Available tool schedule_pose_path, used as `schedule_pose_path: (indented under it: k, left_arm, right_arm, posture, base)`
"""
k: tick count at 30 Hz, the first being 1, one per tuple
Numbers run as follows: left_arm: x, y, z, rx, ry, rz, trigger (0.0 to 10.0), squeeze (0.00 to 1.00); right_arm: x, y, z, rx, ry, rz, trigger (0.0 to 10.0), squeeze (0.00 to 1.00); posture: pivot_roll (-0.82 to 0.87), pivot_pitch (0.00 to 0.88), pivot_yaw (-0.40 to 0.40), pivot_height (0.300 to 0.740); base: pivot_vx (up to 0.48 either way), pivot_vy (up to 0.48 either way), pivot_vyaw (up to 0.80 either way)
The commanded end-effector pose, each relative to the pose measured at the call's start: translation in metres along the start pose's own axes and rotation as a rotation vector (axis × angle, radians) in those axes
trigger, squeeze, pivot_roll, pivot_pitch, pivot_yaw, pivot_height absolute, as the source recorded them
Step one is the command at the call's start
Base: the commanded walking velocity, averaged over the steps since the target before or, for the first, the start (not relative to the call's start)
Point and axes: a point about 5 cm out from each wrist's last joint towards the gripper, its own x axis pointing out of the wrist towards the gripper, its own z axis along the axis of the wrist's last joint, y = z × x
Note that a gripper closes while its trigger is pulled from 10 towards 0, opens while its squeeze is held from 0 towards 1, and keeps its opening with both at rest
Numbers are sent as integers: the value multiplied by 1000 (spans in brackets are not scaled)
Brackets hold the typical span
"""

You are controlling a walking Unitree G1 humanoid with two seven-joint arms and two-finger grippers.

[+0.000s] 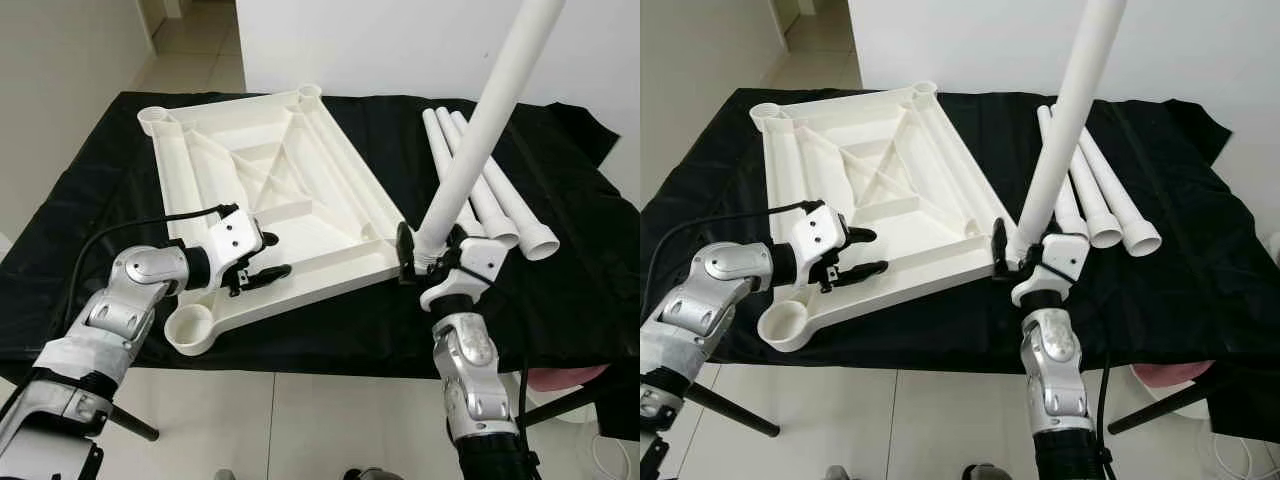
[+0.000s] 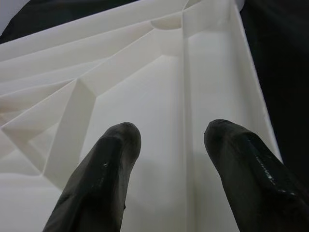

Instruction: Building children table

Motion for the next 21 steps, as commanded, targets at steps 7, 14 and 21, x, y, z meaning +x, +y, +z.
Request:
schedule_pose_path:
  k: [7, 14, 21]
  left_arm:
    - [-11, 11, -9, 39, 78, -60, 10000, 0]
    - [-7, -3, -7, -28, 44, -178, 10000, 0]
    - [2, -27, -5, -104, -27, -295, 10000, 0]
  right_arm:
    - [-7, -6, 1, -3, 19, 8, 10000, 0]
    - [-13, -14, 7, 3, -1, -69, 10000, 0]
    - [-23, -24, 2, -27, 32, -183, 10000, 0]
  posture:
    - [-36, 71, 29, 740]
    - [-44, 72, 33, 740]
    - [-53, 72, 27, 740]
  base:
    - [0, 0, 0]
    - [0, 0, 0]
    - [0, 0, 0]
